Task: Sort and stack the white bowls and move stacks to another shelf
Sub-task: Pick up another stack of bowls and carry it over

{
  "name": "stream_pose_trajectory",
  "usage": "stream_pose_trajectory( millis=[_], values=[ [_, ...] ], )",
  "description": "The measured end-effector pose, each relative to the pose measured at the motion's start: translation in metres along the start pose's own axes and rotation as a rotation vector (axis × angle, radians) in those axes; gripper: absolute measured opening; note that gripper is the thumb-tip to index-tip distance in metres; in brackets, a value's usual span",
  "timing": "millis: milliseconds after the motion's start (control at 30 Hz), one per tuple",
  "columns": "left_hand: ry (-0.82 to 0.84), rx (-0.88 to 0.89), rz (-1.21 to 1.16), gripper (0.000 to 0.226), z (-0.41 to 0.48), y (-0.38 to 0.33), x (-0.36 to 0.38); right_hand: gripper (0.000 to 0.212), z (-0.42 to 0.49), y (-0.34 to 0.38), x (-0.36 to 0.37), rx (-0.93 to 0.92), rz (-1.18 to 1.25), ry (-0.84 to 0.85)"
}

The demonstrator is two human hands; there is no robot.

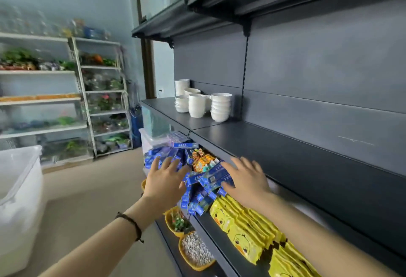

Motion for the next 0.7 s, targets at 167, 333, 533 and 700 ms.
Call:
stream_pose_trajectory(
  millis=[167, 333, 533, 700],
  values=[
    [-0.062, -0.054, 0.052, 0.049, 0.037, 0.054, 0.033, 0.062, 0.081, 0.043, 0.022, -0.093, -0.001, 0.004],
    [-0.046, -0.062, 0.097, 0.052, 0.094, 0.106, 0.077, 0.061, 0.186, 0.066, 0.041, -0.133, 0.008, 0.001],
    [-0.067, -0.125, 0.112, 0.046, 0.153, 0.176, 0.128, 0.06, 0.304, 0.093, 0.059, -0.185, -0.014, -0.018],
    [-0.027, -0.173, 0.094, 0.048, 0.174, 0.225, 0.187, 0.061, 0.372, 0.134, 0.096, -0.261, -0.001, 0.018]
  ],
)
Point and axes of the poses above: each hand's wrist, its own z-axis towards the middle knuckle, its own x-axis out of the palm, y = z × x, the point moved 8 cm from there along z, towards the middle knuckle, and after that the axes turned 1 degree about z, right-handed, at the moved point
